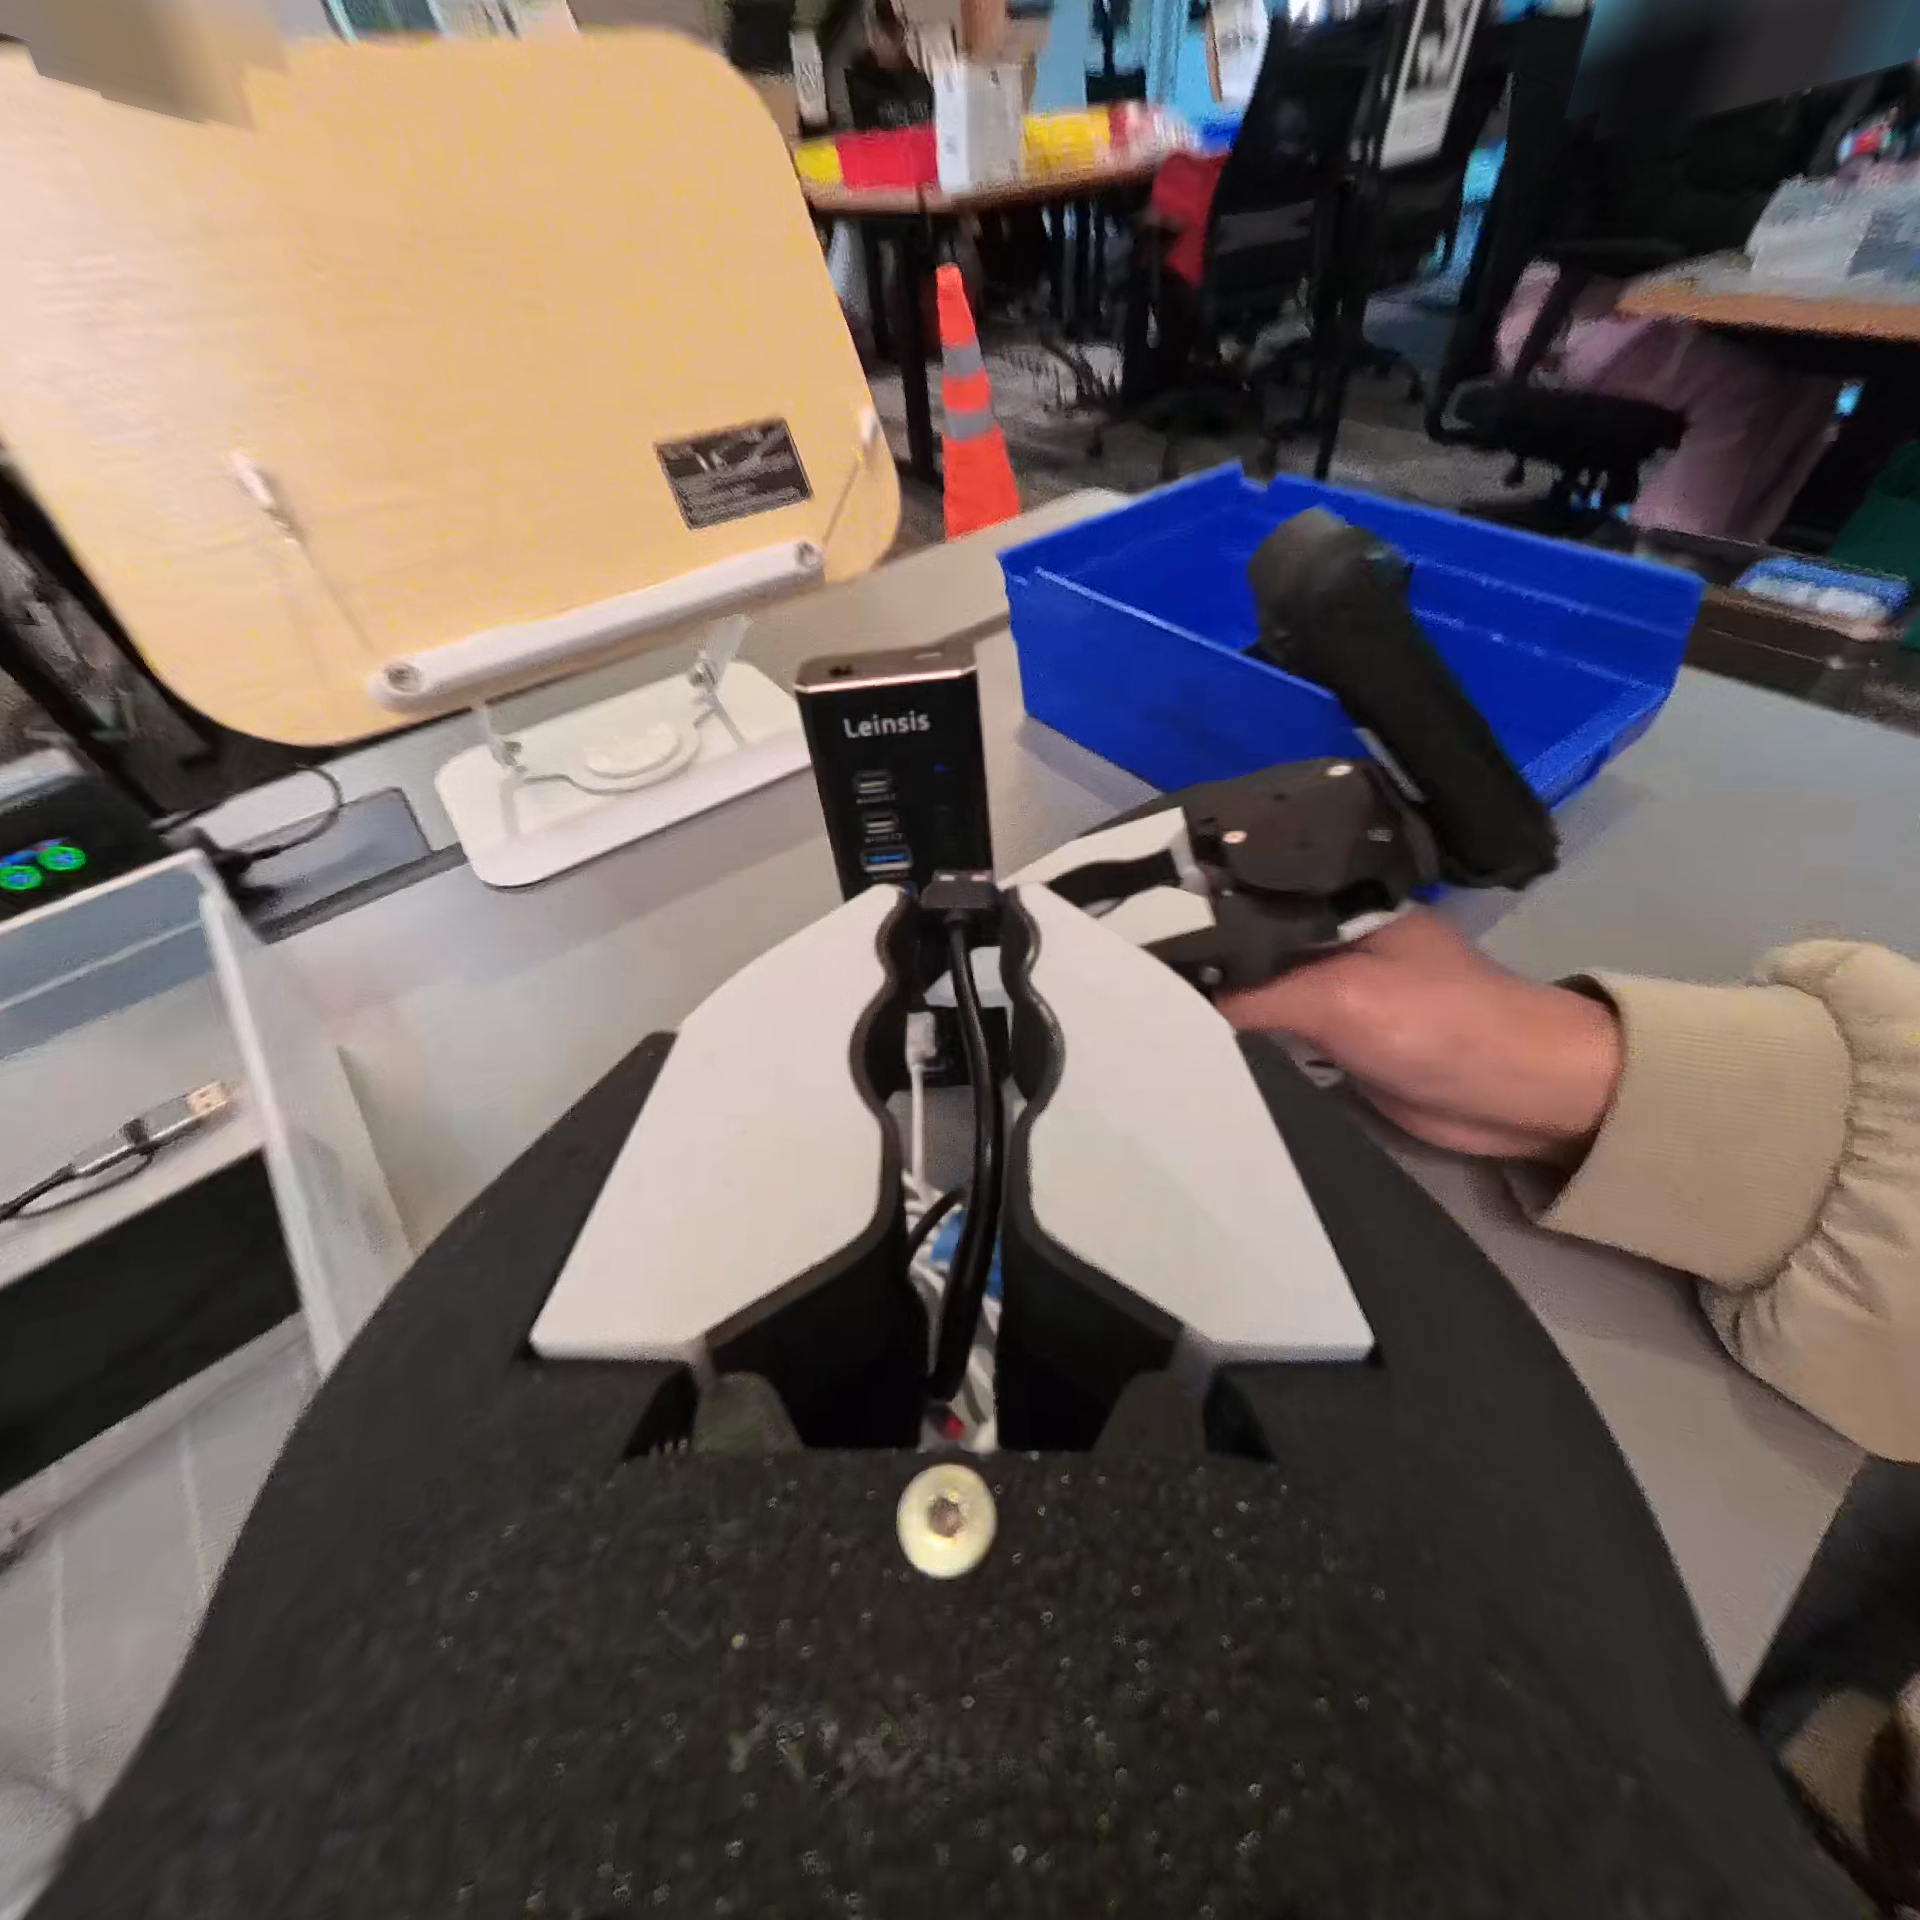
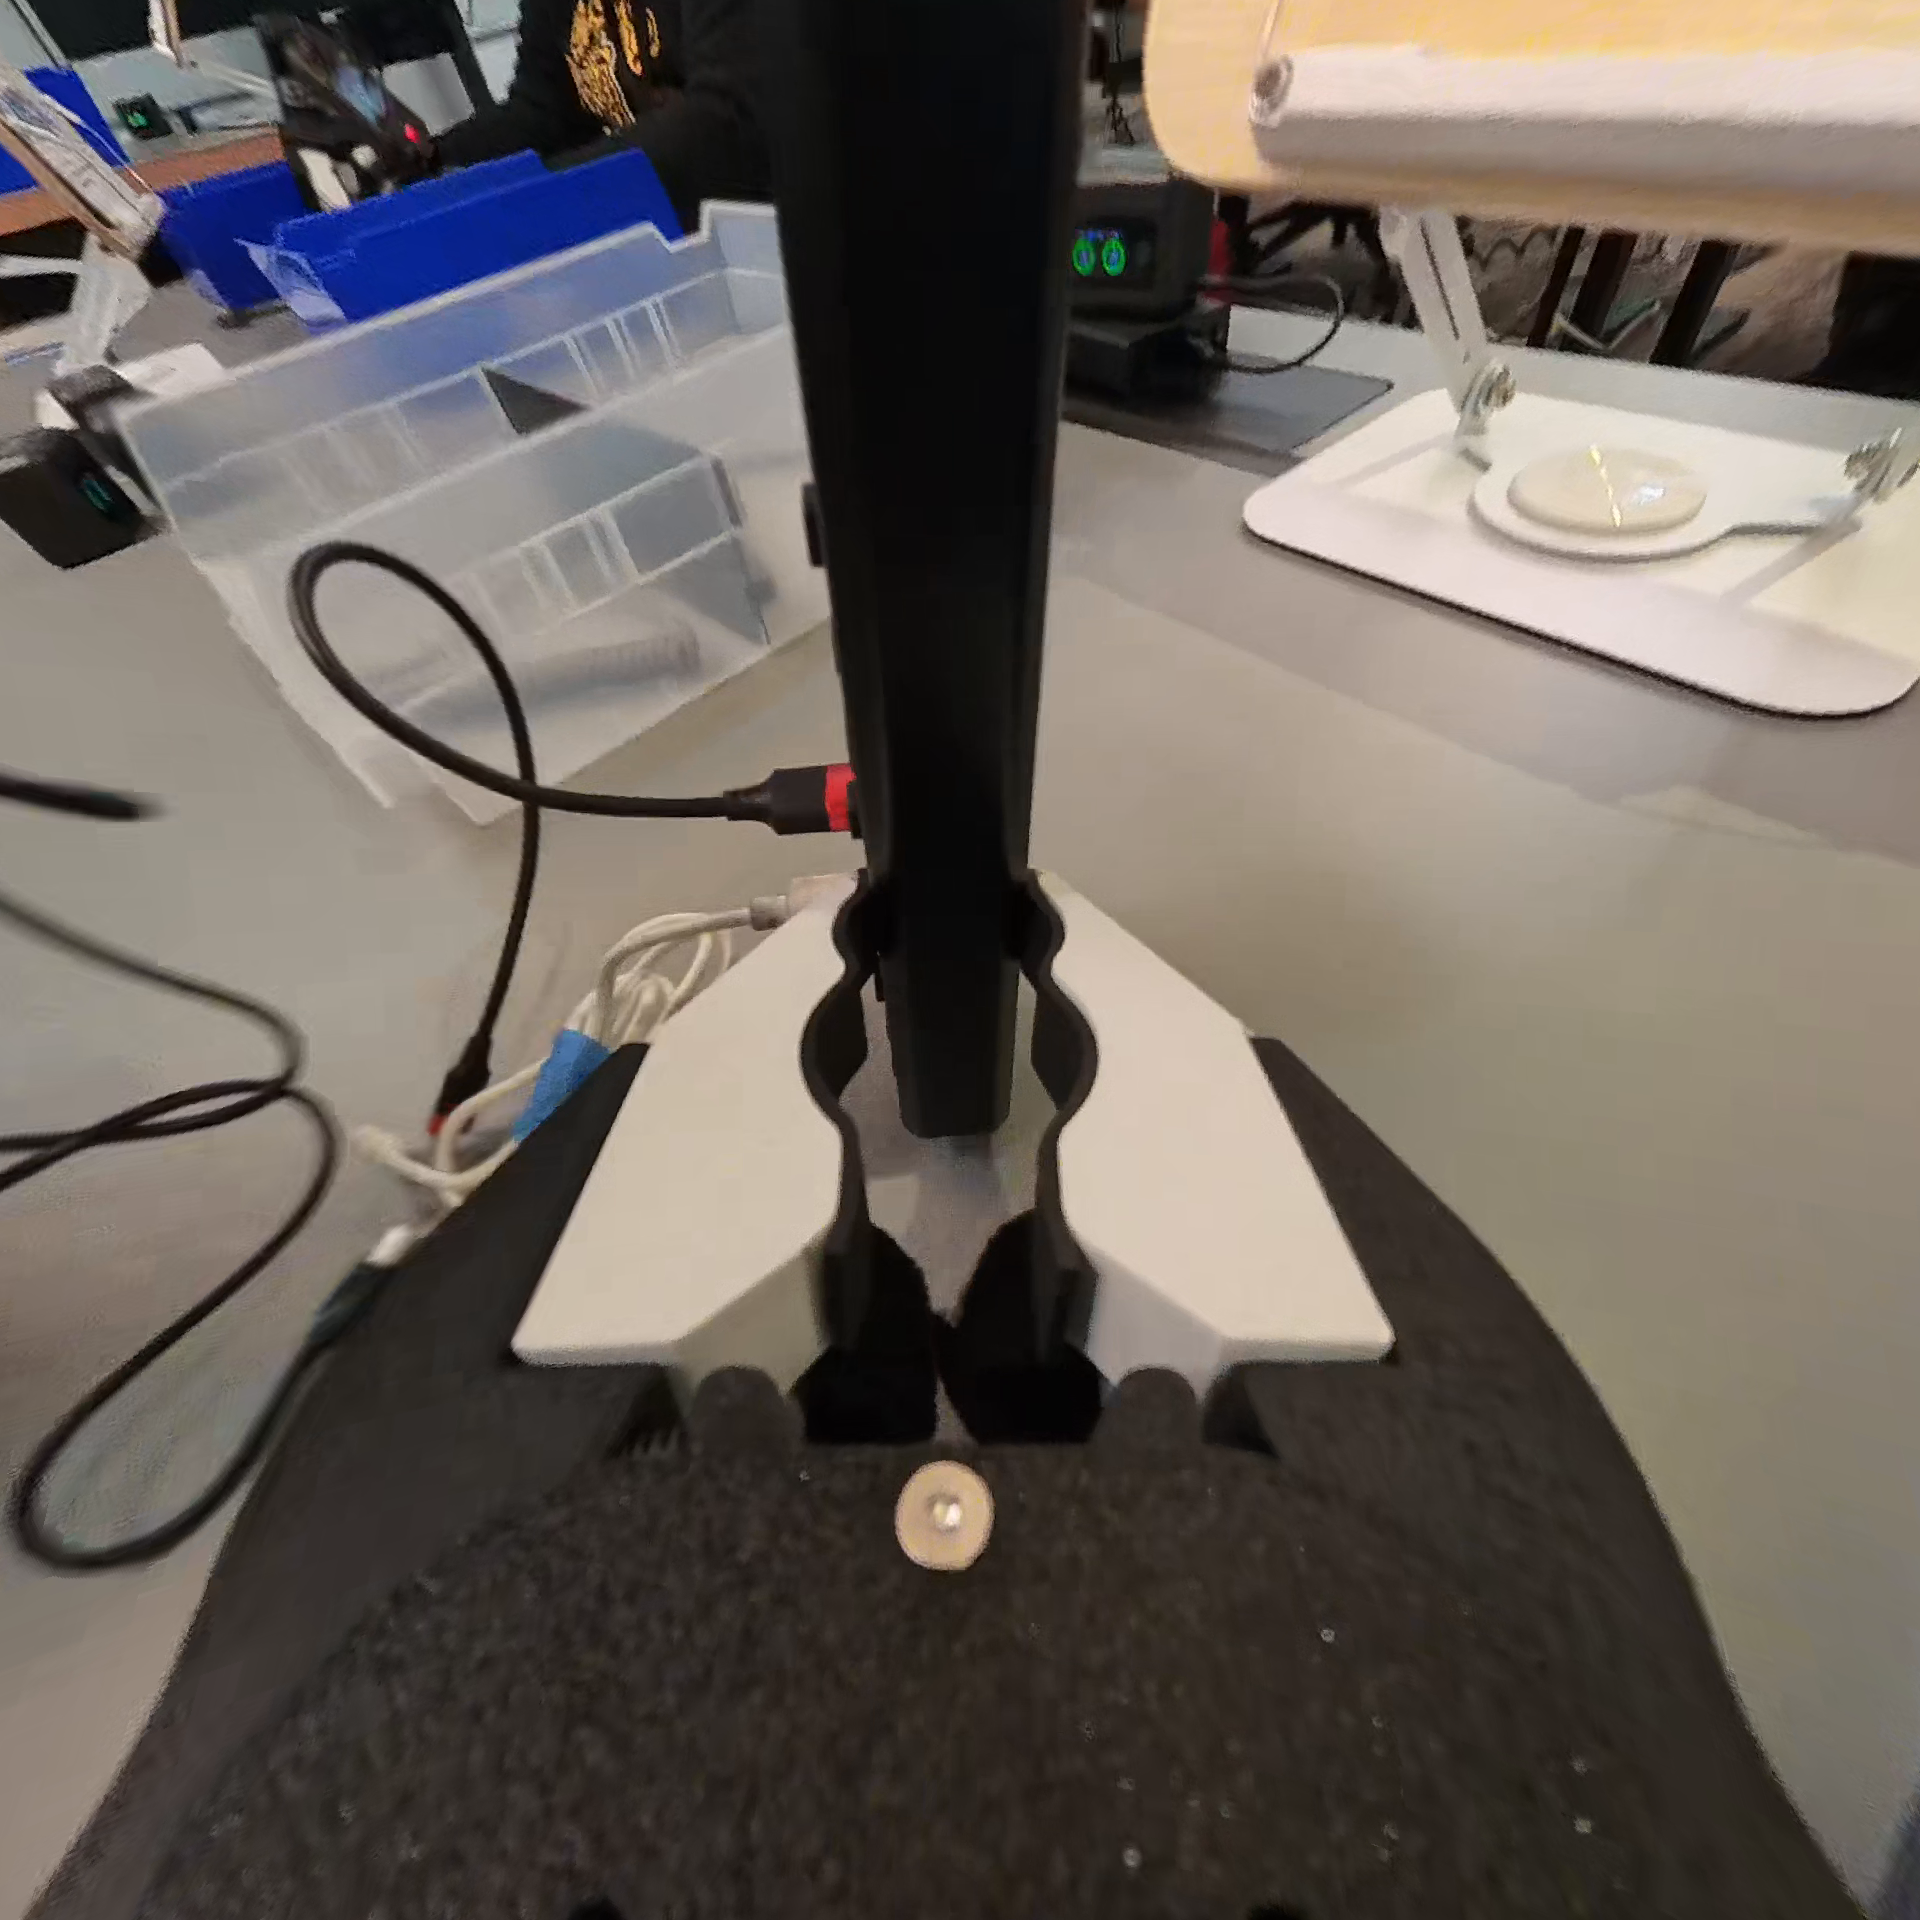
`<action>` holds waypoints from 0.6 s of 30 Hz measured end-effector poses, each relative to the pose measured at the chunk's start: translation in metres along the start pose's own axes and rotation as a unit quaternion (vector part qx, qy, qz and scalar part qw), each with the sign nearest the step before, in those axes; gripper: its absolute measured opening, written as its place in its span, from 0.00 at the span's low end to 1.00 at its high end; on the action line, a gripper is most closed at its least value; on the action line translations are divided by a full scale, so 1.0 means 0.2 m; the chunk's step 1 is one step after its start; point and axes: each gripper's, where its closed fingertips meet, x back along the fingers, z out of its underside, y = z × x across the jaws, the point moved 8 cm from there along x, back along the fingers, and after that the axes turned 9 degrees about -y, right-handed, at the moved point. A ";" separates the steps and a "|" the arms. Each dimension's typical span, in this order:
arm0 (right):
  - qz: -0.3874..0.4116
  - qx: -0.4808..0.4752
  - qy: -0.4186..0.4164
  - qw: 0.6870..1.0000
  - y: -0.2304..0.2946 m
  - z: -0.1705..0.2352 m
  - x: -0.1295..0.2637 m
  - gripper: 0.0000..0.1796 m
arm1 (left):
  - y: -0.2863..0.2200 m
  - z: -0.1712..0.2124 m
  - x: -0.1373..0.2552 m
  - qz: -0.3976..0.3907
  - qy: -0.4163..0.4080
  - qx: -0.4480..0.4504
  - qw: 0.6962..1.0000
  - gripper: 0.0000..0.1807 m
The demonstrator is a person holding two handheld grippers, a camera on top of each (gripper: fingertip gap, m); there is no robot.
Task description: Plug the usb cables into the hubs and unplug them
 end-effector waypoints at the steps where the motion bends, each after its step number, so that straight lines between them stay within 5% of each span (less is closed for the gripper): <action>1: -0.003 -0.003 -0.011 1.000 0.02 -0.02 0.02 0.14 | 0.02 -0.01 -0.06 0.000 0.014 -0.006 1.000 0.09; 6: -0.020 -0.022 -0.067 0.997 0.10 -0.11 0.13 0.14 | 0.05 0.04 -0.21 -0.016 0.005 -0.040 0.999 0.08; 18: -0.017 -0.029 -0.079 0.996 0.14 -0.14 0.20 0.14 | -0.09 0.08 -0.19 -0.019 -0.035 -0.052 0.998 0.08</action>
